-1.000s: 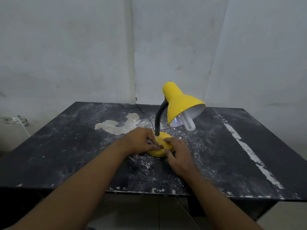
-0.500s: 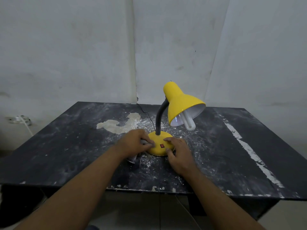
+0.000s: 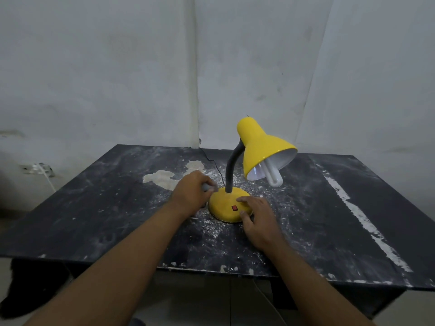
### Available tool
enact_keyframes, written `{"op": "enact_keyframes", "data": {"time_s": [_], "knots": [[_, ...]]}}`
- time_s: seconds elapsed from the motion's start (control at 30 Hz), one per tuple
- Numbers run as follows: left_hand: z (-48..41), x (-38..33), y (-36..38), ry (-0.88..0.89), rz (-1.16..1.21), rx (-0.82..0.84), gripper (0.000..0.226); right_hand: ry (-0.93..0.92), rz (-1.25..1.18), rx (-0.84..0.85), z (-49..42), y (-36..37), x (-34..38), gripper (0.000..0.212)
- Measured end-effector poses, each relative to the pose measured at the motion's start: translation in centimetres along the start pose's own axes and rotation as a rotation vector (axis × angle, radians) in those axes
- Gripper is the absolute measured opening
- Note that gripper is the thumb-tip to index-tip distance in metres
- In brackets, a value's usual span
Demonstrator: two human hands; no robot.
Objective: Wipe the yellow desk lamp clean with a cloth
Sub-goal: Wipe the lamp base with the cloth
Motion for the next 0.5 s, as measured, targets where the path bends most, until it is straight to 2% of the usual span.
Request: {"op": "enact_keyframes", "data": {"time_s": [0.07,0.13,0.2,0.3,0.5], "knots": [[-0.7,-0.5,0.8,-0.025,0.083,-0.025,0.014,0.000,-0.011,0.002,0.0,0.0,-0.1,0.036],[-1.3,-1.1,1.7,-0.055,0.135,0.047,0.014,0.005,-0.016,-0.001,-0.1,0.1,-0.1,0.036],[-1.8,-1.3,3.0,-0.069,0.087,0.127,0.018,0.006,-0.010,-0.006,-0.1,0.1,-0.1,0.037],[-2.4,-0.9,4.2,-0.096,0.031,0.142,0.027,-0.011,0.000,-0.013,0.0,0.1,-0.1,0.035],[-4.6,-0.4,5.0,-0.059,0.019,0.226,0.027,-0.087,0.061,-0.017,-0.2,0.3,0.1,0.031]]}}
Point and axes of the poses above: each hand's wrist, its own z-axis away from the middle knuckle, its own y-axis out of the palm, x = y × z, the point moved 2 cm from there along -z, towards the middle knuckle, and after that the axes turned 4 degrees about -x, right-handed, at the moved point
